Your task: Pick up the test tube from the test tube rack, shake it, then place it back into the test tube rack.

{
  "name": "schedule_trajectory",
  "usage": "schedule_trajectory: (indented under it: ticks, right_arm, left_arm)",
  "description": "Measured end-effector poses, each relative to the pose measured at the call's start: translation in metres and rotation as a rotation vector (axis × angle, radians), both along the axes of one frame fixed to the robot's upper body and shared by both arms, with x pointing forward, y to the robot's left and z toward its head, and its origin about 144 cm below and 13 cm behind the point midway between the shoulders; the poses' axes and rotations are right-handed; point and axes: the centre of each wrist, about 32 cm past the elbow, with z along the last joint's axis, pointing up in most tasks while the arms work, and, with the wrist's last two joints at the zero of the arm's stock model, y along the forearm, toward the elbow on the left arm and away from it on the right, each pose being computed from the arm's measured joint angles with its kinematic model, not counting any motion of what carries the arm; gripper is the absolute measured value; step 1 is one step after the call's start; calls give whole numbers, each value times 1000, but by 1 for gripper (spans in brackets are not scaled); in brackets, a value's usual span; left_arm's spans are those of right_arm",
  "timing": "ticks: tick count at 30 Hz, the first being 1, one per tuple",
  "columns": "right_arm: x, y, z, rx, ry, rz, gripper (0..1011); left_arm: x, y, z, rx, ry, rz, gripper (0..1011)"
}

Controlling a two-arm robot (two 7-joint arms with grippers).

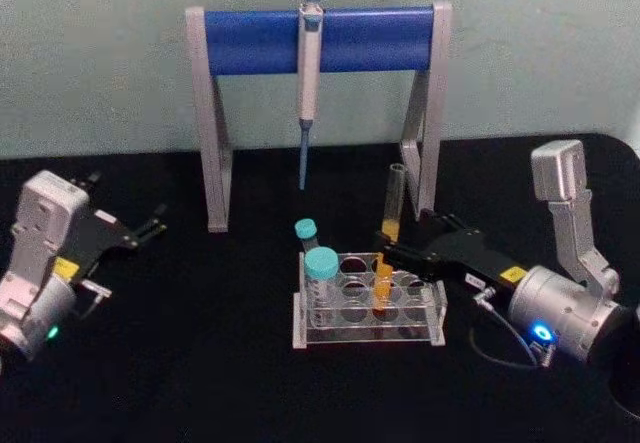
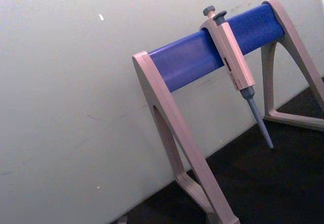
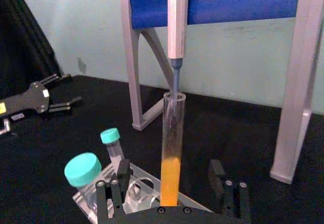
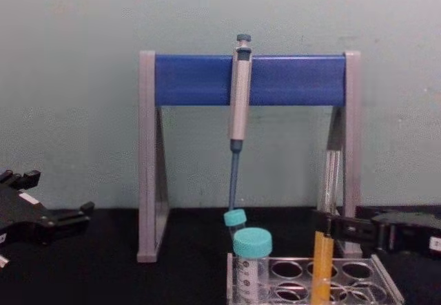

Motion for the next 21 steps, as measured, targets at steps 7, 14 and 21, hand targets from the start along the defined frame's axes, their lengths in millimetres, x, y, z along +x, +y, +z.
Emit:
schedule_trajectory:
  ticks: [7,14,21]
  right_arm:
    - [11,7,-1,35,25,10,1000]
    - [16,13,-2,46,36,19,1000]
    - [17,15,-3,48,40,21,1000]
  left_arm:
    - [0,0,0,0,0,0,1001]
    - [0,0,0,0,0,0,1001]
    - [0,0,0,0,0,0,1001]
